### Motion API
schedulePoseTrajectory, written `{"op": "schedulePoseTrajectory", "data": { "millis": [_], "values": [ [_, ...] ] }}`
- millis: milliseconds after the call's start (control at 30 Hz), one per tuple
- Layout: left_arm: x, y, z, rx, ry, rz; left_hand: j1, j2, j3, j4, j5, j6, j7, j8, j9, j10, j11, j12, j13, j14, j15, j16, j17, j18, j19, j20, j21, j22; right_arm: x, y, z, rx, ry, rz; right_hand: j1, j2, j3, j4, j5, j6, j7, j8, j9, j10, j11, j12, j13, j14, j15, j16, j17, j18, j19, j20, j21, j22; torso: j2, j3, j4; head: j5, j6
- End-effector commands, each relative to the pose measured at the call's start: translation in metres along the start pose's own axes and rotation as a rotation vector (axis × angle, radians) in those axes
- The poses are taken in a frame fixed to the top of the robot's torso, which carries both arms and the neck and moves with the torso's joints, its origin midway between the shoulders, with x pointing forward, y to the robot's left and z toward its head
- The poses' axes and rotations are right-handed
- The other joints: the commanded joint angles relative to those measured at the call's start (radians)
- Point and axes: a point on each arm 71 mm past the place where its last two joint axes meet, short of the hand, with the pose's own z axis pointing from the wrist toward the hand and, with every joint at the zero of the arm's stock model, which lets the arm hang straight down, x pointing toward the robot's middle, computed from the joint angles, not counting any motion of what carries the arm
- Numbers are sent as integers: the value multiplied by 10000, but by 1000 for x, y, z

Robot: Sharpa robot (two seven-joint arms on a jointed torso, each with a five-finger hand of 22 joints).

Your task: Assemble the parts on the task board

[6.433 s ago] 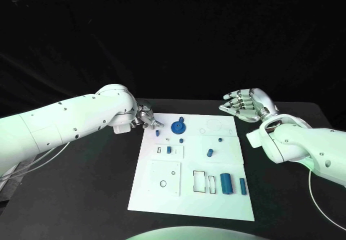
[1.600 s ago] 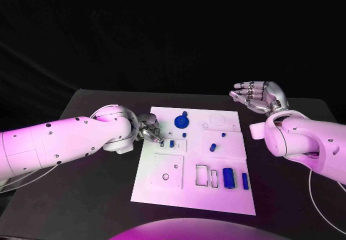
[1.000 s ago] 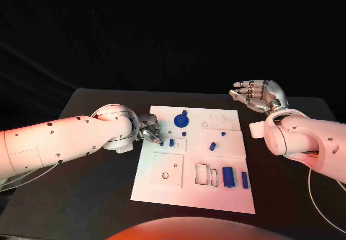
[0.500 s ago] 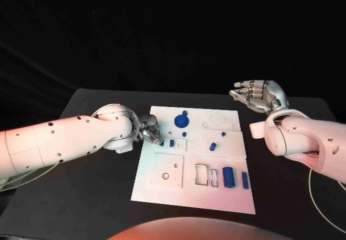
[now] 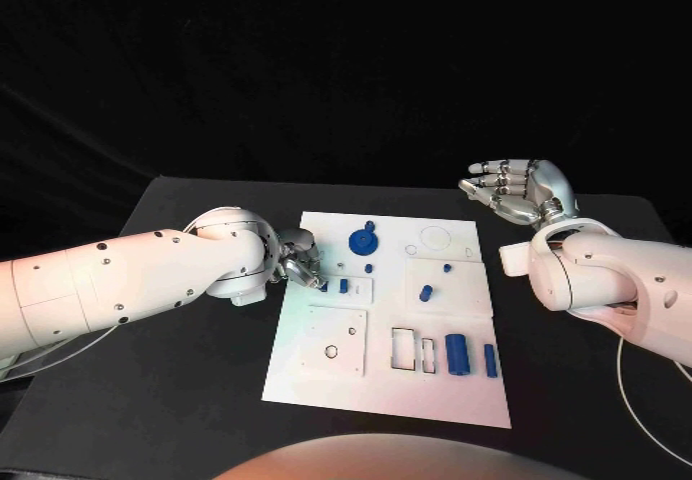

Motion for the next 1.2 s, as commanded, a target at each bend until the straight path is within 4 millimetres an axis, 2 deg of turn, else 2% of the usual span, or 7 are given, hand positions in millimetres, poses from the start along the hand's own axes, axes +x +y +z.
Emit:
{"op": "schedulePoseTrajectory", "data": {
  "millis": [33,667,967,1200],
  "values": [
    [5,-1,1,-20,389,-149,-17,-108,1801,-1871,68,244,-154,4,797,85,-2,58,21,901,-65,62,2003,-85,-36,-57,5,200,1,1,0,-169,65,-79,-72,44,19,-12,-39,5,186,-30,-14,-7,15,-33,2,50,-14,-19,-17,141,38,4,56,-8,4,-4,0,-21,-17],
    [4,1,1,-39,491,-455,4,-135,1791,-1918,151,289,-164,-33,798,98,-12,49,20,902,-74,62,2004,-84,-38,-64,7,201,2,-1,-1,-90,103,-54,-74,49,24,-17,-39,17,184,-30,-16,6,13,-35,3,63,-17,-18,-25,141,49,1,56,-21,-1,18,-7,-21,39],
    [3,1,5,-120,676,-364,8,-139,1789,-1926,167,299,-165,-40,798,104,-13,52,28,902,-75,62,2004,-84,-38,-66,7,201,2,-1,-1,-77,112,-48,-74,49,24,-17,-39,17,184,-30,-16,6,13,-35,3,63,-17,-18,-25,141,49,1,56,-21,4,28,-9,-24,17],
    [4,-1,9,-166,1026,-249,10,-146,1784,-1934,192,310,-165,-52,798,124,-14,70,66,902,-78,61,2003,-91,-20,-69,19,228,2,-1,-1,-71,124,-37,-74,49,24,-17,-39,17,184,-30,-16,6,13,-35,3,63,-17,-18,-25,141,49,1,56,-21,-2,16,-7,-37,4]
  ]
}}
